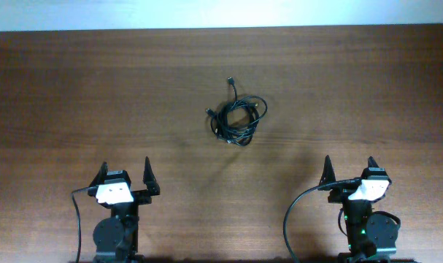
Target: Untangle cables
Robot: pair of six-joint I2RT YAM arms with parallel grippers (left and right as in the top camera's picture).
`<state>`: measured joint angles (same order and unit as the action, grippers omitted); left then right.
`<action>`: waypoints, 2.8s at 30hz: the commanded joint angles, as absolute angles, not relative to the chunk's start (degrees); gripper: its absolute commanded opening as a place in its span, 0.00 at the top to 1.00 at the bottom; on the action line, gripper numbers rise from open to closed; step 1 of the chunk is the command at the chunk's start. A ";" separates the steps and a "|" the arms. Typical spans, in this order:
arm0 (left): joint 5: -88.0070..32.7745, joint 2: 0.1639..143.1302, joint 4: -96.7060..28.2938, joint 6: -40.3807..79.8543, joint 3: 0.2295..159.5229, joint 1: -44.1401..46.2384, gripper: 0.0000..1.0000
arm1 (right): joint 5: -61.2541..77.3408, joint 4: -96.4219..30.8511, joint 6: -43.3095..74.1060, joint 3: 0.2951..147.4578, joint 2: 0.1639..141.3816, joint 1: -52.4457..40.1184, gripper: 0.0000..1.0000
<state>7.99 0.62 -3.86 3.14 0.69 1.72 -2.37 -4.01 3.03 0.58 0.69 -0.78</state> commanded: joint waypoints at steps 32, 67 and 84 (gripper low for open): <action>4.03 1.04 -4.64 4.32 0.58 5.48 0.01 | 2.46 -4.43 3.51 0.34 0.38 -3.38 0.01; -16.80 109.95 -57.80 6.85 107.53 12.08 0.01 | 4.60 -75.75 2.59 116.68 83.96 -3.38 0.01; -10.17 132.97 -65.28 36.45 107.50 25.87 1.00 | 4.21 -79.77 6.48 115.66 84.03 -3.38 0.09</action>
<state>-13.61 133.01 -66.02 35.77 106.94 23.44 5.13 -79.37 6.07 115.68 84.44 -3.11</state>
